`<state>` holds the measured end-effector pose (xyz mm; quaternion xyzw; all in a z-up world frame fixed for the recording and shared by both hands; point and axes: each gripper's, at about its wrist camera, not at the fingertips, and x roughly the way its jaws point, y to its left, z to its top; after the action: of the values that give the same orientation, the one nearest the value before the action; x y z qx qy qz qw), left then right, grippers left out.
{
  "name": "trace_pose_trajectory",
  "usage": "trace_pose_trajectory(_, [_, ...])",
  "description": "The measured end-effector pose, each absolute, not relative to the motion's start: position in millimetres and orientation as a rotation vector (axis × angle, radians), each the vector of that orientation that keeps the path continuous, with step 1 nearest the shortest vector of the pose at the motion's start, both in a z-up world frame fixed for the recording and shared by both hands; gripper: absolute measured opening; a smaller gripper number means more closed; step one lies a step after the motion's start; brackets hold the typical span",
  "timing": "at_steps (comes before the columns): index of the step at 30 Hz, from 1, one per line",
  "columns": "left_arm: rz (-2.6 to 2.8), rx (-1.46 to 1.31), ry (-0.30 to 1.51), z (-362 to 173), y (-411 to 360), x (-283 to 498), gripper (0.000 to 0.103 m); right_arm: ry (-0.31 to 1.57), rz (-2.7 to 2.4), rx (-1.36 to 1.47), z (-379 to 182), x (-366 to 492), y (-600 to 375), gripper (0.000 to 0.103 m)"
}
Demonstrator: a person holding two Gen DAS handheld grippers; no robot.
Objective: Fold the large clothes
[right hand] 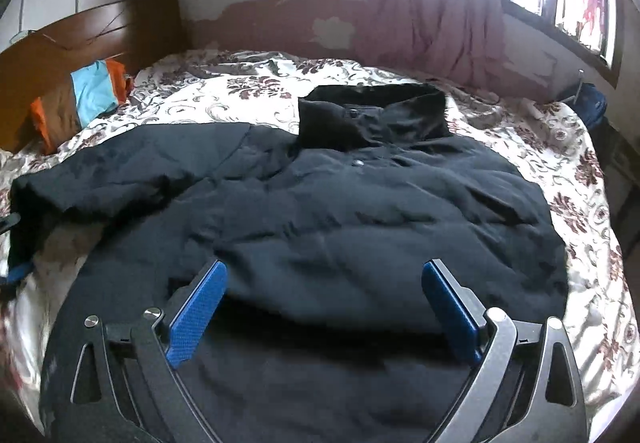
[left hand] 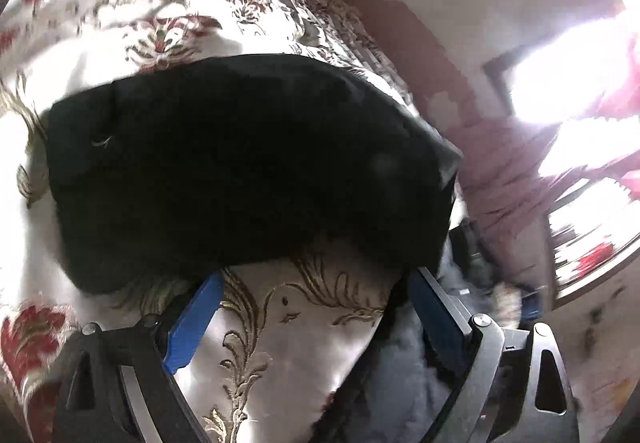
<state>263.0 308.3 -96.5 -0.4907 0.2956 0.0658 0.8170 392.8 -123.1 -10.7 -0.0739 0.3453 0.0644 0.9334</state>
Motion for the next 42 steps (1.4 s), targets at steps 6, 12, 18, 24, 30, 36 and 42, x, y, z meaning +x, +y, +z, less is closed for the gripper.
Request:
trace_pose_trajectory(6, [-0.029,-1.393,0.474,-120.1,327.6,261.4,0.093,0.724,0.03,-0.205,-41.4,415.8,-88.8,0.096])
trace_pose_trajectory(12, [-0.087,-1.554,0.335,-124.5,319.9,275.2,0.093,0.798,-0.022,-0.27,-76.2,426.6,-79.9,0.098])
trace_pose_trajectory(18, [0.172,-1.612,0.276,-127.9,329.3,279.1,0.083,0.792,-0.019,-0.296,-81.9,420.8,-77.2,0.101])
trace_pose_trajectory(24, [0.294,-1.388,0.277,-97.2,324.1,286.8,0.033,0.774,0.003,-0.273,-82.0,421.6,-83.8,0.102])
trace_pose_trajectory(30, [0.332,-1.03,0.264,-20.3,327.7,285.9,0.012,0.804,0.214,-0.102,-63.0,414.6,-103.3,0.102])
trace_pose_trajectory(36, [0.224,-0.534,0.249,70.2,257.4,304.1,0.011,0.696,0.337,0.15,-14.0,359.5,-175.1,0.102])
trace_pose_trajectory(42, [-0.021,-0.203,0.243,126.5,141.1,322.9,0.011,0.63,0.117,0.145,-6.0,322.4,-263.5,0.102])
